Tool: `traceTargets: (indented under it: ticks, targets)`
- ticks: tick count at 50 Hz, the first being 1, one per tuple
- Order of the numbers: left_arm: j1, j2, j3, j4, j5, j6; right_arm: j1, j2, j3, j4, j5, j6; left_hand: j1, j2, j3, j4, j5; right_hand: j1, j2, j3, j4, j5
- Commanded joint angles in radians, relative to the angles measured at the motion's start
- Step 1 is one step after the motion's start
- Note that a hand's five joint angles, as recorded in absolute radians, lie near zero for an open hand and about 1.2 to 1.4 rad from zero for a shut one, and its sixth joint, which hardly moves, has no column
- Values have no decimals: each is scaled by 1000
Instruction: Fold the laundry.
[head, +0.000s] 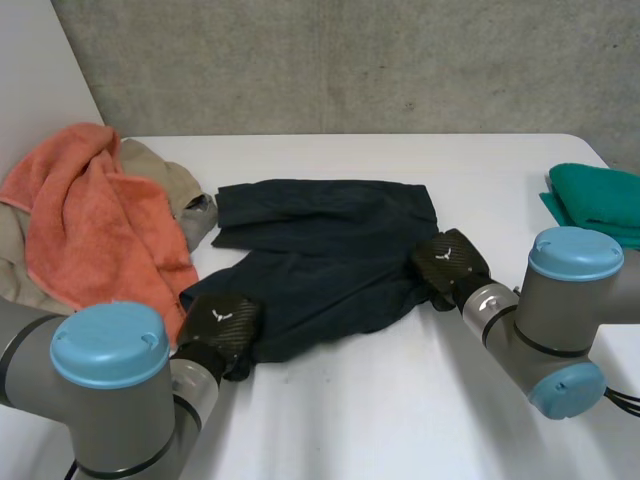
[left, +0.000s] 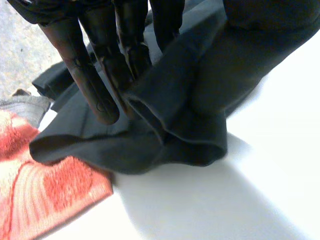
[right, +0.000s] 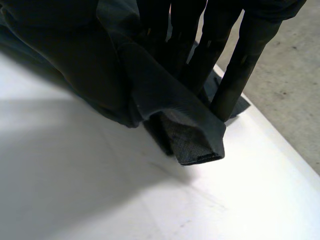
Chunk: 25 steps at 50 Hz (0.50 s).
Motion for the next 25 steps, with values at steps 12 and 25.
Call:
traceTargets:
  ticks: [12,25]
  targets:
    - [17,382,50,-118,8,170,-20,-382,-11,415,67,-32,276,246,250,249,258,273,230,254,239,278]
    - [32,422,248,-371,64,165,-138,-591,-151,667,70,-198,276,246,250,249,258,273,230,254,239,278]
